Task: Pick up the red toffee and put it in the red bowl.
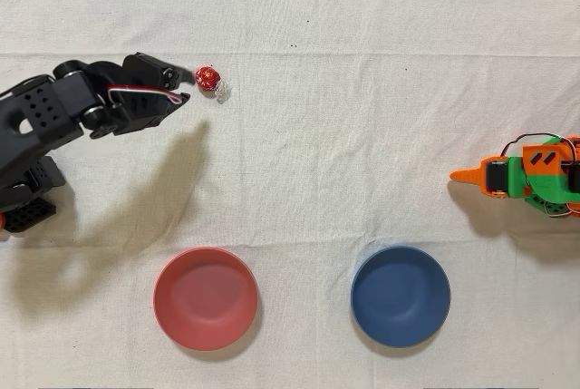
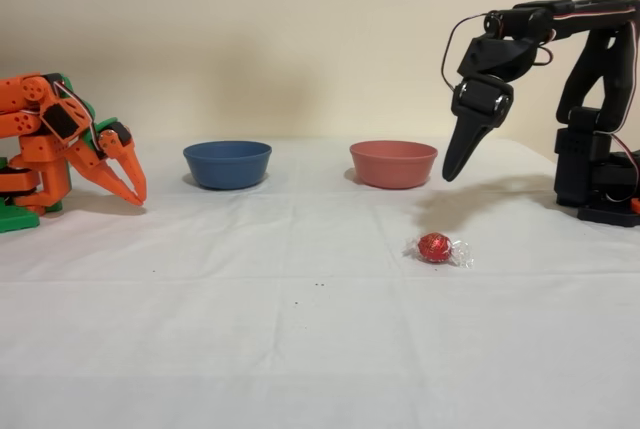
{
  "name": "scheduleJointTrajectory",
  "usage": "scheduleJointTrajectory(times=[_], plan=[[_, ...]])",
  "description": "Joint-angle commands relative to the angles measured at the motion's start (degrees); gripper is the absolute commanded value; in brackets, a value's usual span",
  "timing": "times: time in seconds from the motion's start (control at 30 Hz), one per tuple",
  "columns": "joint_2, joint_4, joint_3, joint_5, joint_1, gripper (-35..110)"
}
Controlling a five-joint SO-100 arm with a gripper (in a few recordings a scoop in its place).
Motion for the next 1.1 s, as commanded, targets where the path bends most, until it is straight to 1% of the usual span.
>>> scheduleJointTrajectory(times=[0.0, 0.1, 0.27, 0.5, 1.07], plan=[[-0.53, 1.67, -4.39, 0.09, -2.20, 20], [-2.02, 3.69, -5.10, 0.97, -2.90, 27], [-4.75, 5.98, -6.77, -0.70, -3.43, 32], [-8.17, 4.39, -9.40, -2.64, -3.43, 33], [-17.49, -2.29, -11.16, -2.64, -2.02, 32]])
